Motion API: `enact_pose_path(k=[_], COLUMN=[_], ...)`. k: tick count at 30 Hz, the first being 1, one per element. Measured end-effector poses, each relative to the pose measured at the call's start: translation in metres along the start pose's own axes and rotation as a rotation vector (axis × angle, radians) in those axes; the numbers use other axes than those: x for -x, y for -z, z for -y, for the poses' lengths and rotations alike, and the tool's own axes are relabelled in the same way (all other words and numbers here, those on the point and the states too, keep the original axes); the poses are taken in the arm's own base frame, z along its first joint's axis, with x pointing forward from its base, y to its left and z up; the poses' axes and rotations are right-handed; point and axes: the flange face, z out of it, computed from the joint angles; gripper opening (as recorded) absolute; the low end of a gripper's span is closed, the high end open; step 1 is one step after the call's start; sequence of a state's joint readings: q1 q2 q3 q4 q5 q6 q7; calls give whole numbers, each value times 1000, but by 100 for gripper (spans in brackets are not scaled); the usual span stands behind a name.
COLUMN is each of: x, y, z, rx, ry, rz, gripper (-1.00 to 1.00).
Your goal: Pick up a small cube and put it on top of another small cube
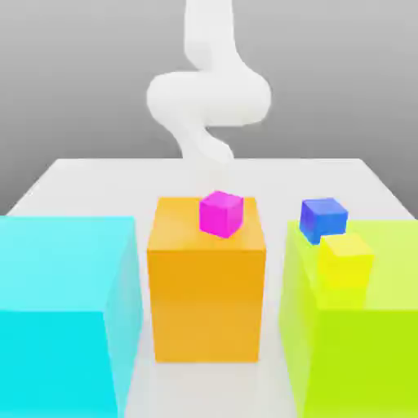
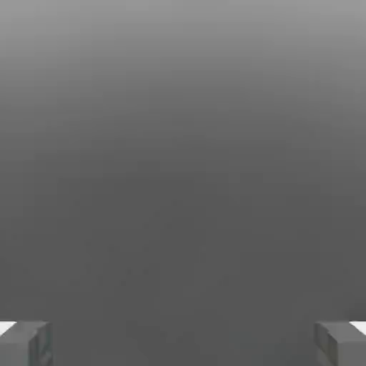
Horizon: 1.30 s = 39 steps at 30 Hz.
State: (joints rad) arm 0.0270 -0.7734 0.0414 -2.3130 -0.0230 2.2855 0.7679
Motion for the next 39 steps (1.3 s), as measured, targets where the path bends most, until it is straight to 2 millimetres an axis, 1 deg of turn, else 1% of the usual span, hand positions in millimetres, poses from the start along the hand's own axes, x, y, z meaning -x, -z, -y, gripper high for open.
enact_pose_path(k=[4, 9, 14, 19, 24, 29, 34, 39], x=[35, 79, 124, 170, 217, 264, 311, 357], y=[-22, -48, -75, -104, -132, -159, -183, -205], z=[28, 55, 75, 88, 95, 96, 90, 79], rx=[22, 34, 37, 30, 8, -30, -88, -167], ry=[220, 491, 757, 1018, 1272, 1519, 1758, 1988], rz=[40, 91, 151, 221, 299, 385, 475, 568], gripper=[0, 0, 0, 0, 0, 0, 0, 0])
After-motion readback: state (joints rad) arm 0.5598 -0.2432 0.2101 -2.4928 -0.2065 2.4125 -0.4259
